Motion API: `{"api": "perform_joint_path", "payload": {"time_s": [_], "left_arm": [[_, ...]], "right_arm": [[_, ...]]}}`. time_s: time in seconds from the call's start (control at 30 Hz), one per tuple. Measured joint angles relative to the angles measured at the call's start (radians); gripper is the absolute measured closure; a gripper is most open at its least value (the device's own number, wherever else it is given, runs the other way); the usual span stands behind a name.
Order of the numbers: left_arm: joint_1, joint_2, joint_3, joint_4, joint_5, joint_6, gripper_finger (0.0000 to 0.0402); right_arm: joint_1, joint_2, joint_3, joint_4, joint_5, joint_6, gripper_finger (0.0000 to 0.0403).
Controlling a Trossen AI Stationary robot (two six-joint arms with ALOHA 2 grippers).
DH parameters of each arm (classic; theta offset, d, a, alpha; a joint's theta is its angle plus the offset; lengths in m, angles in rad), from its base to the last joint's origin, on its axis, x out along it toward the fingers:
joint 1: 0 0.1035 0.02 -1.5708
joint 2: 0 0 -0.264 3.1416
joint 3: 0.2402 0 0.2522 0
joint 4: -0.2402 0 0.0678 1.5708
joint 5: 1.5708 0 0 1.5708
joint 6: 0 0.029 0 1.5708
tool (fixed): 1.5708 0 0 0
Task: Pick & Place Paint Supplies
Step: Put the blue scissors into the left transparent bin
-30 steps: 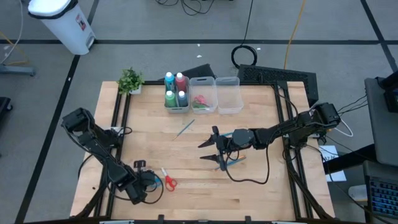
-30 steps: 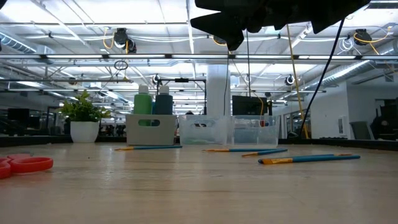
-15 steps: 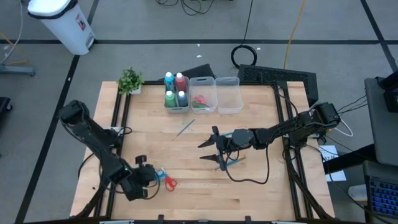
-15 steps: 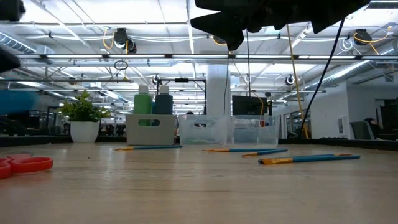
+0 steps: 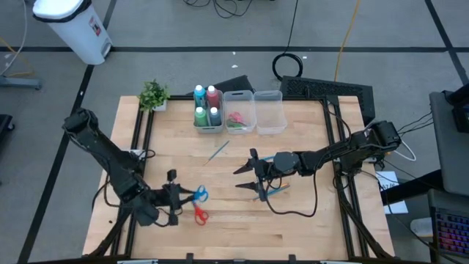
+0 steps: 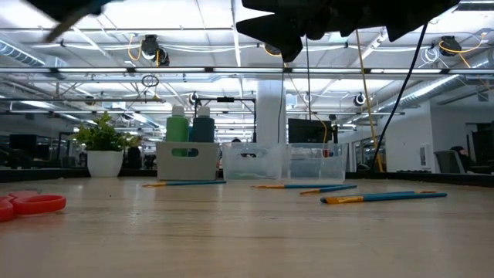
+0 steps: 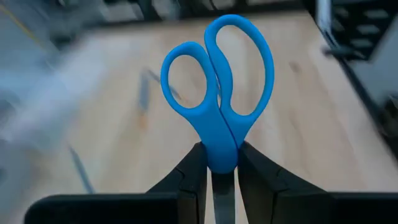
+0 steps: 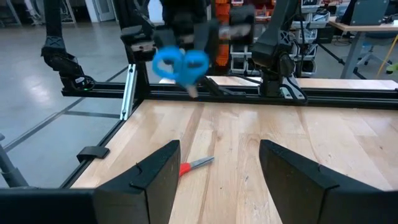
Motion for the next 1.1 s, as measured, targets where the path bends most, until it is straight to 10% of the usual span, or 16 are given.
{"api": "perform_joint_path", "payload": {"time_s": [0.4, 0.9, 1.1], "left_arm": [[0.270, 0.009, 0.002, 0.464, -0.208, 0.628, 0.0333], [0.511, 0.180, 0.001, 0.623, -0.194, 0.783, 0.0334], [0.502, 0.279, 0.002, 0.797, -0.355, 0.996, 0.0334]], "right_arm": [[-0.018, -0.005, 0.000, -0.002, 0.002, 0.000, 0.0193], [-0.101, -0.005, -0.001, -0.105, 0.005, -0.001, 0.0193], [-0.108, -0.005, -0.001, -0.065, 0.128, 0.026, 0.0193]]}}
